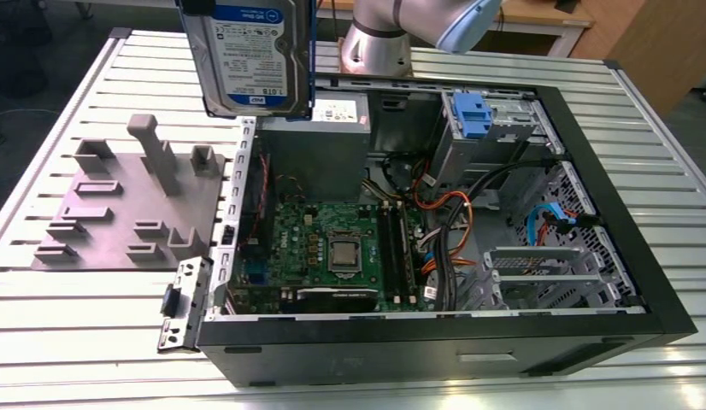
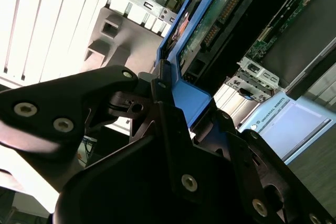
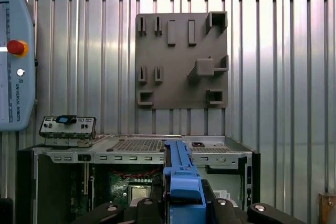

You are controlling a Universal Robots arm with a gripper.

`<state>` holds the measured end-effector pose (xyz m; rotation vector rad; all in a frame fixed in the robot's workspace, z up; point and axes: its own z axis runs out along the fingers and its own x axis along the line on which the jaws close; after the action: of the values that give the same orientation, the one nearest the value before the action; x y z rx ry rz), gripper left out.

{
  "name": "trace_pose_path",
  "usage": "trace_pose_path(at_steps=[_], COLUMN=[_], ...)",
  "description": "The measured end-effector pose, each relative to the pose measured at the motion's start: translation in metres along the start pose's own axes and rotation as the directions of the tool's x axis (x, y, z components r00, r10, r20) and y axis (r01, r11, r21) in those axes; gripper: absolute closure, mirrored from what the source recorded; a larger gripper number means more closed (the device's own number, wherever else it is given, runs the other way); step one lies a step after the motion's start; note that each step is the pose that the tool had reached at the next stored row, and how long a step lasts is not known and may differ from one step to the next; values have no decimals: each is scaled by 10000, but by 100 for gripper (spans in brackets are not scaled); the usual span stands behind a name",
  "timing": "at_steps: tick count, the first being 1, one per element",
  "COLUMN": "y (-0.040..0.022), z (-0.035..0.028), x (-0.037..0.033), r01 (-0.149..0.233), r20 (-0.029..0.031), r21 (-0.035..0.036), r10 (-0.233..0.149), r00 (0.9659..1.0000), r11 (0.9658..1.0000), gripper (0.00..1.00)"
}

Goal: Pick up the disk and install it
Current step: 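Pick up the disk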

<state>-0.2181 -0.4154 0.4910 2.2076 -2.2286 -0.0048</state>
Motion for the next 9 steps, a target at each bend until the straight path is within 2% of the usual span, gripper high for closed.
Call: trace_pose_path(at_steps=[9], y=[-2], z=[0], x=[1], r01=[0], r20=[0], r21=[0], r10=[0], r00=[10000], r11=[10000], gripper=[64])
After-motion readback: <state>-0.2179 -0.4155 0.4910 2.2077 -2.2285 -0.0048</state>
